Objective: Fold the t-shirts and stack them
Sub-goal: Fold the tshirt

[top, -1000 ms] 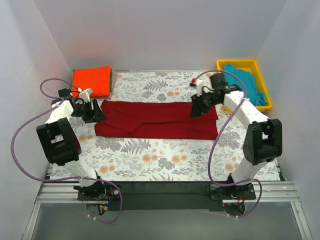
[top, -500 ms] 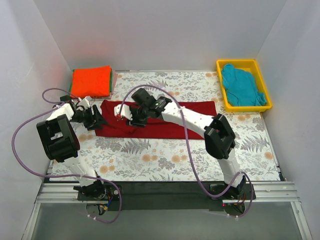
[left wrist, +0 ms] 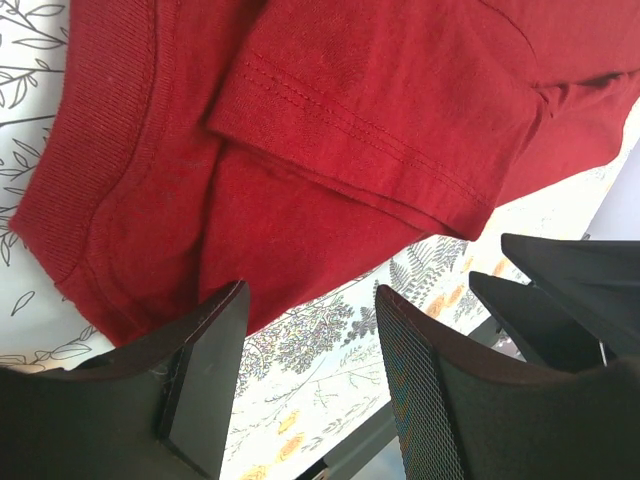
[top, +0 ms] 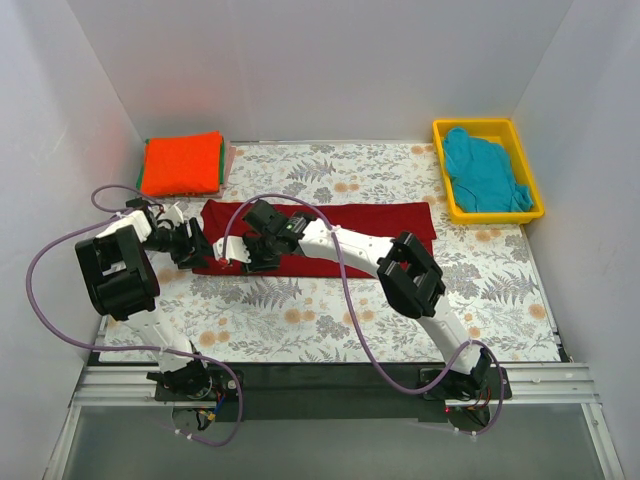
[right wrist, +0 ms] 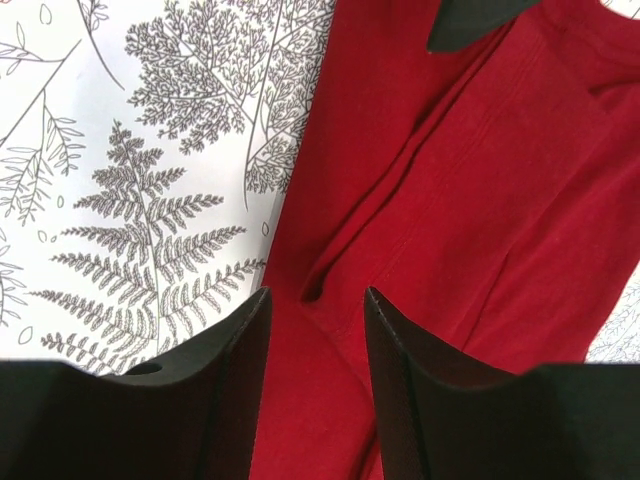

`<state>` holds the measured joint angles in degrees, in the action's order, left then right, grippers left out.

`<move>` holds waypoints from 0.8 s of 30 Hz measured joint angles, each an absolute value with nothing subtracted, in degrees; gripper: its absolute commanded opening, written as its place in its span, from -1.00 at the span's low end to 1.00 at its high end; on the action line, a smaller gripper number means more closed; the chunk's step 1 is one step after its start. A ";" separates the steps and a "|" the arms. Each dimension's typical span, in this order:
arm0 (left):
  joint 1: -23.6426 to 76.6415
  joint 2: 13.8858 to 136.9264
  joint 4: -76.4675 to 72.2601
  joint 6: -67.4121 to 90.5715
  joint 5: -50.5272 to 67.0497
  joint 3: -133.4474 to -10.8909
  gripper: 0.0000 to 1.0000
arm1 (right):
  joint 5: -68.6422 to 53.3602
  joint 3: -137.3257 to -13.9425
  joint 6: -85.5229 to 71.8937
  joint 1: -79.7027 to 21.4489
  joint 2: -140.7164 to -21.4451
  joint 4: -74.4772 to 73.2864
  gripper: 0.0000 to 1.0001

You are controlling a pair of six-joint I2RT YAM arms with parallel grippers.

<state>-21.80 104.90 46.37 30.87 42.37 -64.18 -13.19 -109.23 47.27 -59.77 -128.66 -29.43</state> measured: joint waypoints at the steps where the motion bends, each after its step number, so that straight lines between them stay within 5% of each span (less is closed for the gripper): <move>1: -21.78 104.90 46.35 30.85 42.37 -64.20 0.05 | -13.15 -109.49 47.37 -59.83 -128.75 -29.32 -0.05; 10: -21.80 106.06 46.19 30.70 41.82 -64.23 0.06 | -12.51 -110.91 48.27 -59.88 -131.66 -28.49 -0.20; 18: -21.78 106.43 45.43 31.03 40.84 -64.20 0.06 | -11.27 -110.93 48.77 -59.88 -132.18 -28.45 -0.88; 24: -21.80 106.52 45.12 31.40 40.82 -64.20 0.05 | -9.89 -110.93 48.64 -59.48 -132.18 -27.70 -0.97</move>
<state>-21.80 106.52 45.12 31.40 40.82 -64.20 -9.89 -110.93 48.64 -59.48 -132.18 -27.70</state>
